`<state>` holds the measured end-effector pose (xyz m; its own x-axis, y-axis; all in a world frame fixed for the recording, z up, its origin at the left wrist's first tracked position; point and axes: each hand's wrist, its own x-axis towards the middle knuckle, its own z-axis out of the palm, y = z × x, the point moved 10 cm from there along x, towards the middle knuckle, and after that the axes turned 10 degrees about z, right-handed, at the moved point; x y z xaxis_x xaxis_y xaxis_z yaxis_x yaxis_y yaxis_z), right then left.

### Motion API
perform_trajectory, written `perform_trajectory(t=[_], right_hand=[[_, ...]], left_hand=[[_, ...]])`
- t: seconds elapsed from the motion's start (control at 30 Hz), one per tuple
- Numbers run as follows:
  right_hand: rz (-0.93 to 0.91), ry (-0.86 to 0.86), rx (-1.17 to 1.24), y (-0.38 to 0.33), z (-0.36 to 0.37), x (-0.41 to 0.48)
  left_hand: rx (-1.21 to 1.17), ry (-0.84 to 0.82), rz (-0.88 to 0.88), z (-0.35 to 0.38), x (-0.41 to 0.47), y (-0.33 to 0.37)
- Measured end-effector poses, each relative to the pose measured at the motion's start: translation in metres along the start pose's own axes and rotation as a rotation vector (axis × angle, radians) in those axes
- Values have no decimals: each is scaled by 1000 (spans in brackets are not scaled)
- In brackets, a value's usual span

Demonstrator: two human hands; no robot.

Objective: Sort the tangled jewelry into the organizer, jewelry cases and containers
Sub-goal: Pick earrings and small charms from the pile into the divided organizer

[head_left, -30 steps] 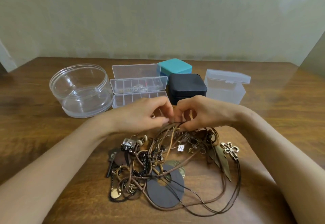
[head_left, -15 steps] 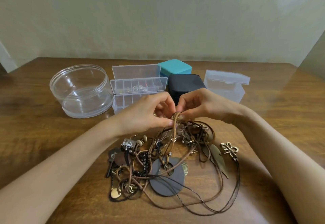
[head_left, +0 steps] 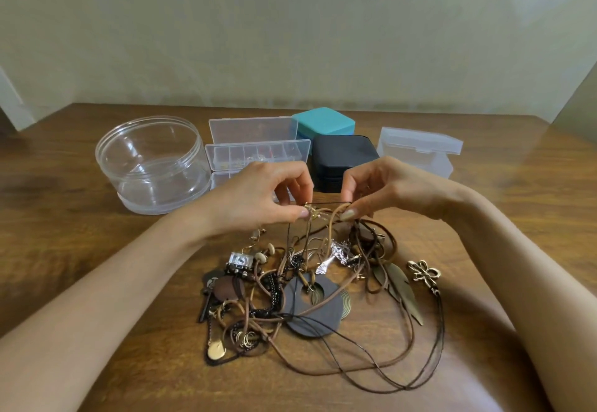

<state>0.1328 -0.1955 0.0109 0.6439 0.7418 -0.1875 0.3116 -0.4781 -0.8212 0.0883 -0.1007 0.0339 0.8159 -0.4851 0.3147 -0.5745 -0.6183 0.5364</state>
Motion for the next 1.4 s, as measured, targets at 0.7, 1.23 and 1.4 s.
perform_trajectory(t=[0.7,1.23,1.4], right_hand=[[-77,54,47,-15,5,2],[-125,65,165,-21,7,2],[-132,104,195,-19,-2,1]], left_hand=[[45,155,129,-16,1,20],[46,188,112,-17,0,18],[-280,128,70,-18,-3,22]])
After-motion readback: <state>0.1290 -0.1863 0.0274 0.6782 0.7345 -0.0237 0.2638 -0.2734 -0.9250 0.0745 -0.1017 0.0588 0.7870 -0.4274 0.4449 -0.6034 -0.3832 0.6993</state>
